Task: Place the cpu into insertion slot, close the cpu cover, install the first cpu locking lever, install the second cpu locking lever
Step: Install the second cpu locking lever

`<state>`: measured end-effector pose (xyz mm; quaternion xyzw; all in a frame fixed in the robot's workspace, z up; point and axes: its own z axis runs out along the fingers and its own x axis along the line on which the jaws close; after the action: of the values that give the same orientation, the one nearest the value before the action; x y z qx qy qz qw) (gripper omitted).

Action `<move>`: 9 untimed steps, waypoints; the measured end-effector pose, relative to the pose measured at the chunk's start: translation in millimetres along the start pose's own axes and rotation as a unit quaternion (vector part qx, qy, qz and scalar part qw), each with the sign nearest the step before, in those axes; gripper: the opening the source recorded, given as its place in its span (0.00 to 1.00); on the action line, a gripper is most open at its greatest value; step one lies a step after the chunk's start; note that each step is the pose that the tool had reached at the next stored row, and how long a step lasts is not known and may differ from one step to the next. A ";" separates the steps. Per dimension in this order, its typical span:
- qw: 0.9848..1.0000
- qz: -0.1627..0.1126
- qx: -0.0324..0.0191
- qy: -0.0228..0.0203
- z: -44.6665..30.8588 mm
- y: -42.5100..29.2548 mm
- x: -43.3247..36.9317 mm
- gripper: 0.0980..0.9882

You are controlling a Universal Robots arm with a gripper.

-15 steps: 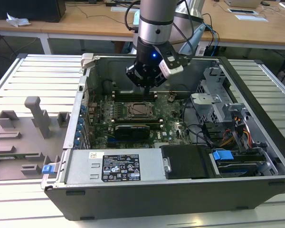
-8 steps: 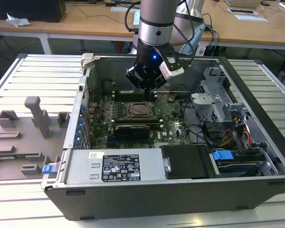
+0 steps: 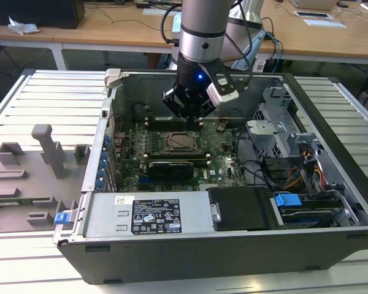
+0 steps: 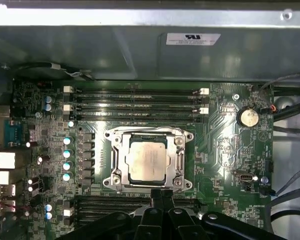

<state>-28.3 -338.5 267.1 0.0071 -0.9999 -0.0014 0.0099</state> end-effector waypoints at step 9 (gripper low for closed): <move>1.000 0.000 0.000 0.000 0.9 -9.3 0.1 0.01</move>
<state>-28.2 -347.8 266.2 0.0072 -0.9999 -0.0014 0.0099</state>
